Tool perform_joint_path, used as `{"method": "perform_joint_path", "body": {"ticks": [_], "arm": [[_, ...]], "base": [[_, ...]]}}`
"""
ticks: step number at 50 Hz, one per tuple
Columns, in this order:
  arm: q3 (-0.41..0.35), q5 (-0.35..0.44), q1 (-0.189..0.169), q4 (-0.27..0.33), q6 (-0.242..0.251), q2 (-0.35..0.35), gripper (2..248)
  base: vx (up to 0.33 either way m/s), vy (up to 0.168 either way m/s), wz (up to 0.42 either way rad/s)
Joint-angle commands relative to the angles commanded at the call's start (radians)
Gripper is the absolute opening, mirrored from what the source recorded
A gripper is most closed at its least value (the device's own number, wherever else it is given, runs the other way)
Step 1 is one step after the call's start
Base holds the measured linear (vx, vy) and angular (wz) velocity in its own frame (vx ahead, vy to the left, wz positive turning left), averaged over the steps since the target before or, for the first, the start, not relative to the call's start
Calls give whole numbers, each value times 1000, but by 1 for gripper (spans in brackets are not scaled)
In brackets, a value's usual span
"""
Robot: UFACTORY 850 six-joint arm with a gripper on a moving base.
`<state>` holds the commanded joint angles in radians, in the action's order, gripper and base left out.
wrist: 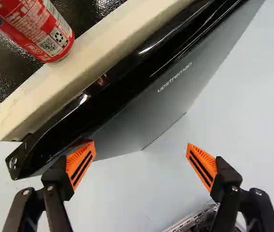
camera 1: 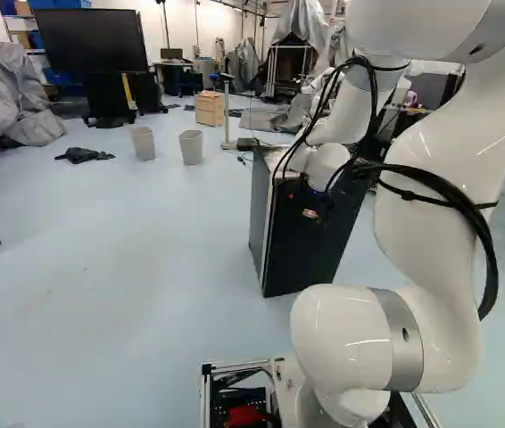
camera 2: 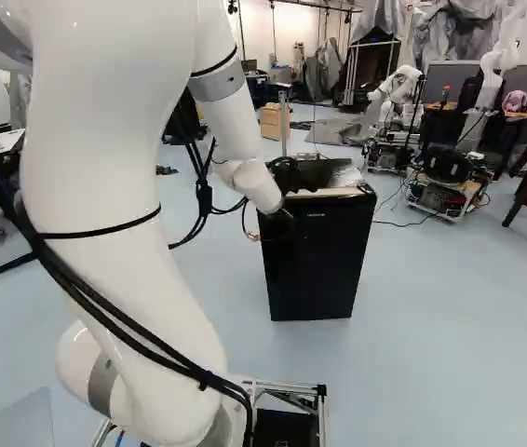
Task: Grab a drink from the fridge
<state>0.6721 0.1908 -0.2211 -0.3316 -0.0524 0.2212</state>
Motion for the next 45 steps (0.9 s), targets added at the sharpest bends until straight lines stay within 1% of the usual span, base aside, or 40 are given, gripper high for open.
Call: {"method": "perform_joint_path", "body": {"ticks": [18,45], "arm": [[-1,0,28,0,0,-1,247],[24,0,66,0,0,20,247]], "base": [[0,0,0],[0,0,0]]}}
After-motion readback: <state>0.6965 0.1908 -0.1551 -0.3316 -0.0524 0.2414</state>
